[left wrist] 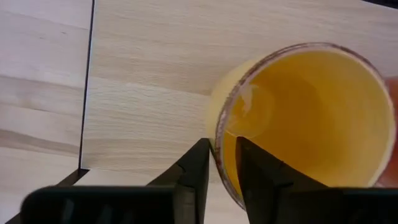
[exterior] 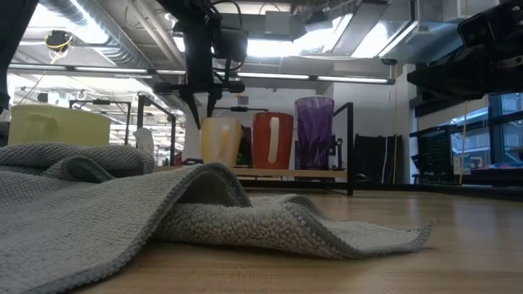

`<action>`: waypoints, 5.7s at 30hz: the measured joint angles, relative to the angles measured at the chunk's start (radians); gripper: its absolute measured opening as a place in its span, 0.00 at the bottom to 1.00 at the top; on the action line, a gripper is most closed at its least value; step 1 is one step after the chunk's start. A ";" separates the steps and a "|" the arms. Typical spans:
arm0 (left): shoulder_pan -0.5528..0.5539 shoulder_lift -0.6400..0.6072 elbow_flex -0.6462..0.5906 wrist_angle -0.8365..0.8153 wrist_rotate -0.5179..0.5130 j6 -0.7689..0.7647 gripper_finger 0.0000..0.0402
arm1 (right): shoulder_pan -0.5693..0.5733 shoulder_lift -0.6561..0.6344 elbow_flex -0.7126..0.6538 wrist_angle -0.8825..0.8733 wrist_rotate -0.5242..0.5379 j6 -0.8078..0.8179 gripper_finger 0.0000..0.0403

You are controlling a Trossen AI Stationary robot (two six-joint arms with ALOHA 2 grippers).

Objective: Stack small to large cups/mugs on shelf
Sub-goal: Put the yellow mug on the shelf, then put the yellow-green mug on the shelf

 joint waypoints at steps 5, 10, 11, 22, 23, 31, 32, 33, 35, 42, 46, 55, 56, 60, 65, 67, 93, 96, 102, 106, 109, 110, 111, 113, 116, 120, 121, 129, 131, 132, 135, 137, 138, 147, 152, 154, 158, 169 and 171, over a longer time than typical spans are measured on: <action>0.000 -0.001 0.009 0.035 -0.007 0.015 0.19 | 0.000 0.000 0.000 0.000 0.000 0.000 0.12; -0.007 -0.002 0.050 0.030 -0.041 0.016 0.20 | 0.000 0.000 0.000 0.000 0.000 0.000 0.12; -0.007 -0.002 0.059 0.025 -0.049 0.016 0.20 | 0.000 0.000 0.000 0.000 0.000 0.000 0.12; -0.012 -0.002 0.139 -0.123 -0.072 0.008 0.20 | 0.000 0.000 0.000 0.000 0.000 0.000 0.12; -0.016 -0.002 0.149 -0.161 -0.074 -0.004 0.20 | 0.000 0.000 0.000 0.000 0.000 0.000 0.12; -0.192 -0.002 0.246 -0.451 -0.108 -0.233 0.20 | 0.000 0.000 0.000 0.000 0.000 0.000 0.12; -0.221 -0.002 0.252 -0.463 -0.109 -0.258 0.20 | 0.000 0.000 0.000 0.000 0.000 0.000 0.12; -0.249 -0.002 0.255 -0.468 -0.110 -0.280 0.20 | 0.000 0.000 0.000 0.000 0.000 0.000 0.12; -0.307 -0.002 0.257 -0.467 -0.111 -0.318 0.20 | 0.000 0.000 0.000 0.000 0.000 0.000 0.12; -0.512 -0.009 0.230 -0.466 -0.068 -0.481 0.20 | 0.000 0.000 0.000 0.000 0.000 0.000 0.12; -0.619 -0.009 0.166 -0.467 -0.009 -0.612 0.20 | 0.000 0.000 0.000 0.000 0.000 0.000 0.12; -0.796 -0.009 0.125 -0.447 -0.040 -0.883 0.20 | 0.000 0.000 0.000 0.000 0.000 0.000 0.12; -0.799 -0.005 0.125 -0.446 -0.035 -0.890 0.20 | 0.000 0.000 0.000 0.000 0.000 0.000 0.12; -0.796 0.010 0.103 -0.452 -0.010 -0.918 0.20 | 0.000 0.000 0.000 0.000 0.000 0.000 0.12; -0.834 0.005 0.077 -0.447 0.024 -0.953 0.20 | 0.000 0.000 0.000 0.000 0.000 0.000 0.12; -0.837 0.003 0.077 -0.443 0.016 -0.932 0.20 | 0.000 0.000 0.000 0.000 0.000 0.000 0.12; -0.848 0.003 0.077 -0.320 -0.076 -0.394 0.20 | 0.000 0.000 0.000 0.000 0.000 0.000 0.12; -0.843 0.003 0.077 -0.314 -0.108 -0.238 0.20 | 0.000 0.000 0.000 0.000 0.000 0.000 0.12; -0.842 0.003 0.077 -0.268 -0.169 -0.145 0.19 | 0.000 0.000 0.000 0.000 0.000 0.000 0.12; -0.840 0.003 0.077 -0.222 -0.187 -0.143 0.20 | 0.000 0.000 0.000 0.000 0.000 0.000 0.12; -0.842 0.003 0.077 -0.185 -0.188 -0.143 0.20 | 0.000 0.000 0.000 0.000 0.000 0.000 0.12; -0.840 0.003 0.077 -0.167 -0.194 -0.141 0.20 | 0.000 0.000 0.000 0.000 0.000 0.000 0.12; -0.836 0.003 0.077 -0.159 -0.204 -0.138 0.20 | 0.000 0.000 0.000 0.000 0.000 0.000 0.12; -0.828 0.003 0.077 -0.158 -0.212 -0.140 0.20 | 0.000 0.000 0.000 0.000 0.000 0.000 0.12; -0.818 0.003 0.077 -0.162 -0.160 -0.182 0.20 | 0.000 0.000 0.000 0.000 0.000 0.000 0.12; -0.846 0.003 0.077 -0.172 -0.117 -0.226 0.20 | 0.000 0.000 0.000 0.000 0.000 0.000 0.12; -0.859 0.003 0.077 -0.194 -0.118 -0.253 0.20 | 0.000 0.000 0.000 0.000 0.000 0.000 0.12; -1.007 0.003 0.077 -0.289 -0.160 -0.592 0.19 | 0.000 0.000 0.000 0.000 0.000 0.000 0.12; -1.034 0.003 0.077 -0.339 -0.158 -0.648 0.19 | 0.000 0.000 0.000 0.000 0.000 0.000 0.12; -1.041 0.003 0.077 -0.376 -0.146 -0.672 0.19 | 0.000 0.000 0.000 0.000 0.000 0.000 0.12; -1.057 0.003 0.077 -0.468 -0.084 -0.734 0.19 | 0.000 0.000 0.000 0.000 0.000 0.000 0.12; -1.072 0.001 0.074 -0.468 -0.059 -0.779 0.19 | 0.000 0.000 0.000 0.000 0.000 0.000 0.12; -1.082 -0.005 0.065 -0.458 -0.061 -0.813 0.19 | 0.000 0.000 0.000 0.000 0.000 0.000 0.12; -1.131 -0.008 -0.035 -0.441 0.005 -1.012 0.19 | 0.000 0.000 0.000 0.000 0.000 0.000 0.12; -1.114 -0.008 -0.065 -0.435 -0.008 -1.046 0.19 | 0.000 0.000 0.000 0.000 0.000 0.000 0.12; -1.110 -0.008 -0.079 -0.426 -0.005 -1.090 0.19 | 0.000 0.000 0.000 0.000 0.000 0.000 0.12; -1.114 -0.008 -0.109 -0.430 0.038 -1.141 0.19 | 0.000 0.000 0.000 0.000 0.000 0.000 0.12; -1.030 -0.013 -0.180 -0.362 0.045 -1.148 0.19 | 0.000 0.000 0.000 0.000 0.000 0.000 0.12; -1.025 -0.014 -0.186 -0.351 0.044 -1.147 0.19 | 0.000 0.000 0.000 0.000 0.000 0.000 0.12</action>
